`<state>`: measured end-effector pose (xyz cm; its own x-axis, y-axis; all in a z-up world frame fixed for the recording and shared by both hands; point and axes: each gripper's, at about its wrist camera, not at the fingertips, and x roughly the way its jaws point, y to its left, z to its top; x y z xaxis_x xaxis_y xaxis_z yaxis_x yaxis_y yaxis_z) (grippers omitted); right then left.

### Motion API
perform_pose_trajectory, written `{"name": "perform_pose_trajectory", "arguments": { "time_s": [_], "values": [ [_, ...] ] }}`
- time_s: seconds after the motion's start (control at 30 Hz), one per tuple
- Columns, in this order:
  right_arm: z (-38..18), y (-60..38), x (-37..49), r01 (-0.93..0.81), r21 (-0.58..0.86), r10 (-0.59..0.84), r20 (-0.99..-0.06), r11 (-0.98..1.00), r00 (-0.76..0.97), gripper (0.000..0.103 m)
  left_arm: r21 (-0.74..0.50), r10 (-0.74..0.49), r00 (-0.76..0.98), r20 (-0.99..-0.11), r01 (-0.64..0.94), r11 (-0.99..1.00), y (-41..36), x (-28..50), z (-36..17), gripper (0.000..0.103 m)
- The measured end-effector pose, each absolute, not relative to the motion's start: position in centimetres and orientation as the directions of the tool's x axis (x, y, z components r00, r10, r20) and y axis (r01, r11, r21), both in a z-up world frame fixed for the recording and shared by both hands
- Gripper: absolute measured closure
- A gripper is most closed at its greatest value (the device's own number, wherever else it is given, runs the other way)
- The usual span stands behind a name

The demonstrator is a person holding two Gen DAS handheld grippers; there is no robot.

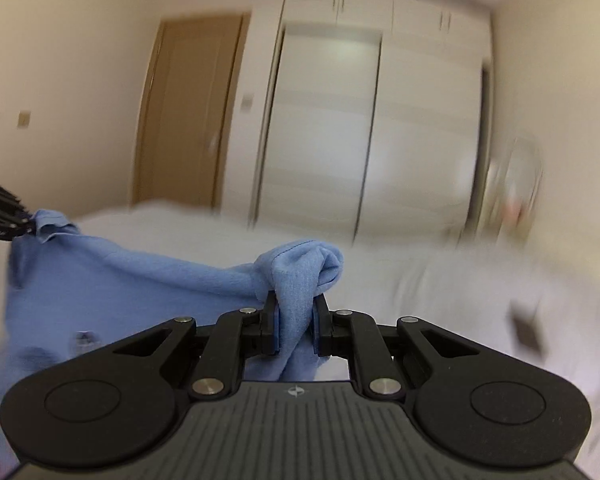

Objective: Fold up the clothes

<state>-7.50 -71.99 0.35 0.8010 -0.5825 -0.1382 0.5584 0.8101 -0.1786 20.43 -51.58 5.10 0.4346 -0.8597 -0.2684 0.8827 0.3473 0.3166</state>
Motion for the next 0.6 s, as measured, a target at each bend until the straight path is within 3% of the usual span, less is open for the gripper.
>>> {"name": "perform_pose_trajectory", "arguments": {
  "time_s": [0.07,0.13,0.2,0.27,0.3,0.4,0.6],
  "values": [
    [1.5,-74.1,-5.1,0.579,-0.220,-0.606,-0.077,0.785,0.792,0.090,0.312,-0.849,0.461,-0.258,0.871,0.379,-54.5,21.7,4.8,0.099],
    [1.3,-76.7,-1.9,0.603,-0.250,-0.633,-0.054,0.757,0.772,0.089,0.293,-0.818,0.499,-0.287,0.859,0.421,-57.8,23.4,3.2,0.085],
    [0.2,-79.3,1.1,0.622,-0.286,-0.663,-0.072,0.729,0.745,0.088,0.251,-0.766,0.520,-0.379,0.854,0.455,-60.8,25.4,0.5,0.029],
    [-2.1,-81.7,3.6,0.634,-0.297,-0.689,-0.137,0.714,0.711,0.055,0.191,-0.742,0.498,-0.449,0.864,0.465,-62.1,27.0,-2.7,0.031],
    [-3.2,-83.0,4.9,0.640,-0.304,-0.701,-0.169,0.706,0.693,0.026,0.158,-0.728,0.488,-0.482,0.865,0.476,-62.1,27.7,-4.3,0.031],
    [-6.7,-86.0,7.8,0.655,-0.302,-0.721,-0.265,0.692,0.640,0.026,0.088,-0.711,0.459,-0.533,0.865,0.493,-60.1,28.4,-8.0,0.031],
    [-12.0,-84.7,4.7,0.635,-0.218,-0.664,-0.379,0.741,0.645,0.026,0.040,-0.674,0.429,-0.602,0.859,0.511,-55.0,29.3,-11.5,0.031]
  ]
}}
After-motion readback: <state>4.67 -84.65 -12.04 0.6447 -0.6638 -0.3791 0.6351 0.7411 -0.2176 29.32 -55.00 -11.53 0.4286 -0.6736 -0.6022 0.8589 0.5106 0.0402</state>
